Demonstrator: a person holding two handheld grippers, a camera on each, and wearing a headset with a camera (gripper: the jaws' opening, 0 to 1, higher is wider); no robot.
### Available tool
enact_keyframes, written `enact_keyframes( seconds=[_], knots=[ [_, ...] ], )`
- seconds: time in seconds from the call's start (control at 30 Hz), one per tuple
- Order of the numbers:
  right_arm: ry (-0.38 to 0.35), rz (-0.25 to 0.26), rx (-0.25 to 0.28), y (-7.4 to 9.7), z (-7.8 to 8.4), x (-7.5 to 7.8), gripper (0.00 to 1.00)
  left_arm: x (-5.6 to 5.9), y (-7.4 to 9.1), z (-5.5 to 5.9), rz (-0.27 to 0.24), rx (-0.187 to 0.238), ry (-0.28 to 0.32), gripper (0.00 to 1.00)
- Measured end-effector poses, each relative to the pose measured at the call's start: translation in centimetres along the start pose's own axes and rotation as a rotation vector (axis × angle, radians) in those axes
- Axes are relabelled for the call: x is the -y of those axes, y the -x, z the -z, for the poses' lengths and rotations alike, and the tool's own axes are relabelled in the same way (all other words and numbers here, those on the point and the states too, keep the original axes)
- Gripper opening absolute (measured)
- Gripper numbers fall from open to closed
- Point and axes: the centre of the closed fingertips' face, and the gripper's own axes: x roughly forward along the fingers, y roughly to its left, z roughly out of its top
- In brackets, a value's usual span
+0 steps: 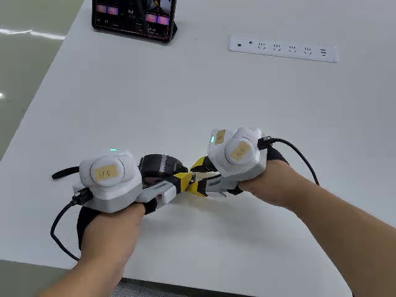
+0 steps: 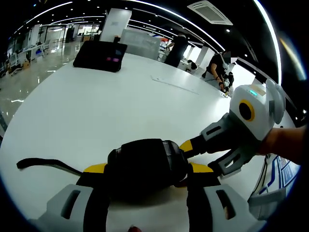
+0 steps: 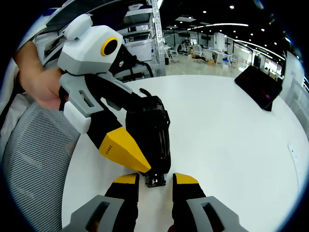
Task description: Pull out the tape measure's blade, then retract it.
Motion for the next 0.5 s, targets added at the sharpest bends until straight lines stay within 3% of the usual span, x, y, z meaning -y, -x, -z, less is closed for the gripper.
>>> enact_keyframes(
  seconds=[0.5],
  knots=[
    [-0.019,0.016,0.007,0.66,0.42,0.03,0.33,0.17,0.15,0.12,0.011,-0.002,-0.043,0.66]
  ],
)
